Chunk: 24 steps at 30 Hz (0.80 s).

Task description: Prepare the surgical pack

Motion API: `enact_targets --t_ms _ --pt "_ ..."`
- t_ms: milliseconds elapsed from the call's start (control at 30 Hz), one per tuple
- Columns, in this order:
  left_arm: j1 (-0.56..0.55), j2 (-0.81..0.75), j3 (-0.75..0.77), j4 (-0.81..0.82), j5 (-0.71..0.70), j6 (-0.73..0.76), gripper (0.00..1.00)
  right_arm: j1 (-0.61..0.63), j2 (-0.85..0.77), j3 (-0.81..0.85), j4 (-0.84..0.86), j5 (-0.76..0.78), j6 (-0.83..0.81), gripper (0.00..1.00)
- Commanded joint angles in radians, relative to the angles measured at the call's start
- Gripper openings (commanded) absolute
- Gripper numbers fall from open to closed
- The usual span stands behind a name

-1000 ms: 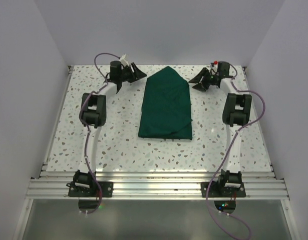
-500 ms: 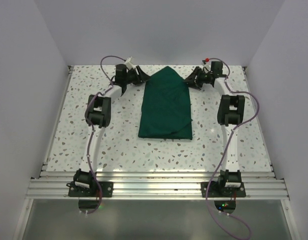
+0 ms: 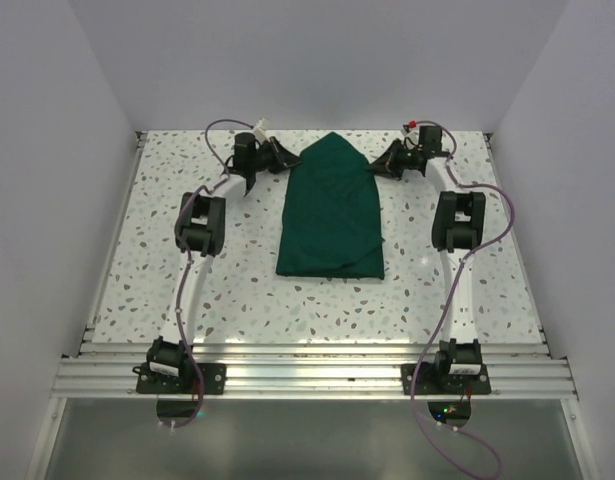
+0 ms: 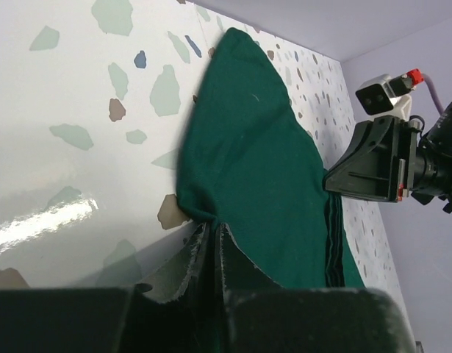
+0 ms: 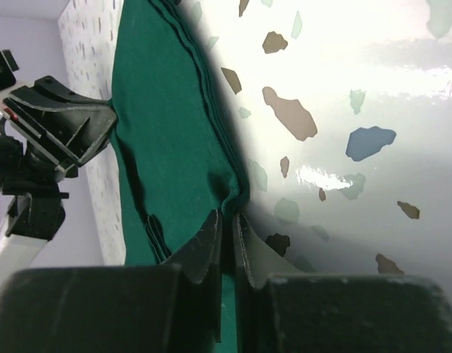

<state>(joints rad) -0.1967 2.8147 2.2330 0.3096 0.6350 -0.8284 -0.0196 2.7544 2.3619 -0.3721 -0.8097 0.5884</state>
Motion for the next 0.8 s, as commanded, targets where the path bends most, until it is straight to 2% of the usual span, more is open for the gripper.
enact_targets --t_ms 0,67,200,333,467,533,767 --pt "0.009 -0.012 0.045 0.062 0.035 -0.066 0.06 0.012 0.039 0.062 0.024 -0.005 0.089 0.01" --pt "0.013 -0.030 0.050 0.069 0.045 -0.089 0.00 0.012 0.030 0.068 0.054 -0.022 0.126 0.00" --pt "0.016 -0.124 0.022 0.071 0.089 -0.117 0.00 0.012 -0.044 0.040 0.097 -0.043 0.214 0.00" --pt "0.014 -0.254 -0.081 0.054 0.124 -0.106 0.00 0.012 -0.197 -0.056 0.059 -0.043 0.208 0.00" --pt "0.014 -0.395 -0.246 -0.004 0.166 -0.035 0.00 0.012 -0.312 -0.142 -0.048 -0.034 0.177 0.00" --pt "0.014 -0.484 -0.311 -0.024 0.183 -0.011 0.00 0.012 -0.372 -0.235 -0.056 -0.034 0.168 0.00" --pt "0.010 -0.763 -0.656 -0.056 0.219 0.066 0.00 0.012 -0.610 -0.449 -0.205 -0.016 0.090 0.00"
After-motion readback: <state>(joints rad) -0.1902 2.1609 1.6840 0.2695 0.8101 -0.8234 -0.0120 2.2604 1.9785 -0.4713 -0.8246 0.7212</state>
